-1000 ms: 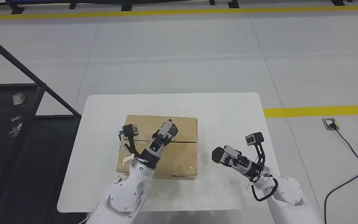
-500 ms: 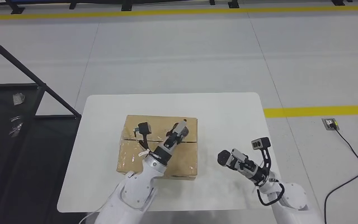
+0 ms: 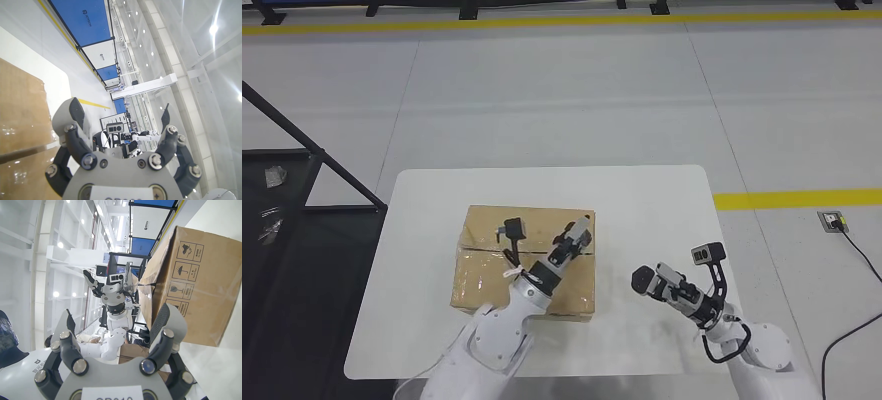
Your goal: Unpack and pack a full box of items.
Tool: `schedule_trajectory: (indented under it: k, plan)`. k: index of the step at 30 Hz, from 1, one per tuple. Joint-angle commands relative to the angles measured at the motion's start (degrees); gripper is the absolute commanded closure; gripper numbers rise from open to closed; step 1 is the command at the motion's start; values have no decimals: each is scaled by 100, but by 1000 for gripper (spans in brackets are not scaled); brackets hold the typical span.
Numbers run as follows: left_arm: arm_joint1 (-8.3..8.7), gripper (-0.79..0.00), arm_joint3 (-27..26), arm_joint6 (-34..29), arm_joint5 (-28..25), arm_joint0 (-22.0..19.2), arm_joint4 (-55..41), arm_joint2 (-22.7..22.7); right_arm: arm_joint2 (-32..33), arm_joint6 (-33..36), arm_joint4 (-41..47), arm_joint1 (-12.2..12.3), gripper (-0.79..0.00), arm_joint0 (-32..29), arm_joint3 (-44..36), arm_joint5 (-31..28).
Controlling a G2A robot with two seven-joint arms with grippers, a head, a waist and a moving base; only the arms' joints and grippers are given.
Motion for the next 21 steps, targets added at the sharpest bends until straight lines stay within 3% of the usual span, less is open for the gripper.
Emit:
schedule_trajectory:
  k: [1,15,21]
  plan:
    - [-22,-785,38,-40,23,-31,-57,22,-2,-2,7,7,-785,5,4,-2]
    - [-157,-785,256,-112,-40,-200,-178,102,19,-48,44,61,-785,-59,-36,-2]
    - [-116,-785,-300,-176,-308,98,-205,-199,-10,-59,-29,78,-785,-33,-122,-98]
